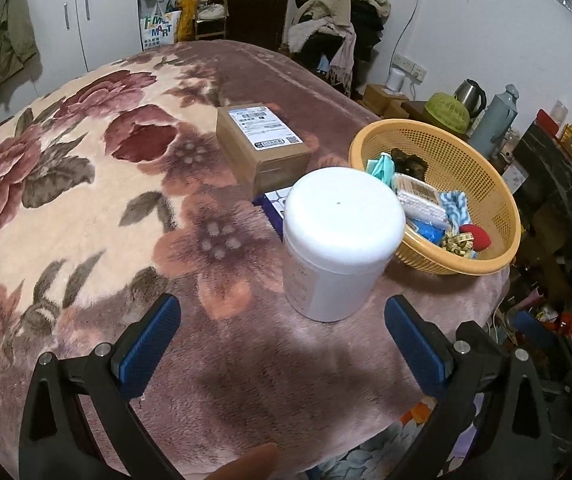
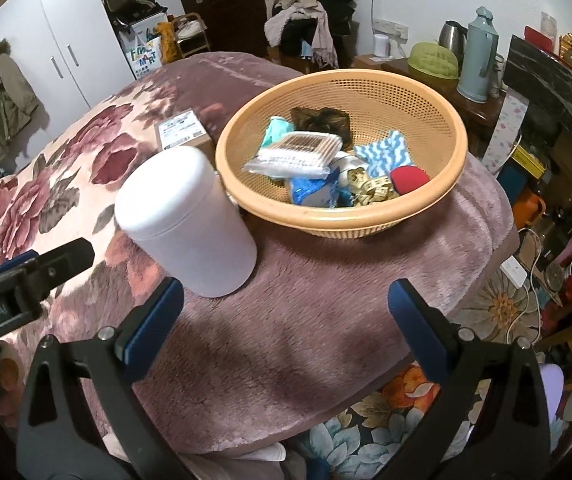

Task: Organize soft objects
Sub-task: 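Withdraw both open tools from the basket back over the blanket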

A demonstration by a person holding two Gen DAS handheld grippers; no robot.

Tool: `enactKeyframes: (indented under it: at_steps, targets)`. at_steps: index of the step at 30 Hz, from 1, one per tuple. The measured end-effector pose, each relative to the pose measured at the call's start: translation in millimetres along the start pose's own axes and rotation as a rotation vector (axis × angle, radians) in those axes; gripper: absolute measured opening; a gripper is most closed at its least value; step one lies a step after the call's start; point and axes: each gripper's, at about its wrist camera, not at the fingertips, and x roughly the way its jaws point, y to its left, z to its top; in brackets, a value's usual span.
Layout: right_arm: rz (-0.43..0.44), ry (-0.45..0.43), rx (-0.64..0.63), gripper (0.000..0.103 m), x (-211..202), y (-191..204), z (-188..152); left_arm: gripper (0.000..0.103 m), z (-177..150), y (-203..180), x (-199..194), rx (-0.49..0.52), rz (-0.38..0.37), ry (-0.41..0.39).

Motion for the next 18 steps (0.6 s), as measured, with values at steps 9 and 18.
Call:
enactKeyframes:
  at_steps: [9,18]
  targets:
    - [-0.016,-0.015,-0.032,0.103,-6,14,-6,0.102,-8,7,-2,-0.002,-0.005,0.005]
    - [-0.021,-0.011,-0.049,0.103,-9,27,-12,0.102,-12,15,-6,-0.003,-0.015,0.0]
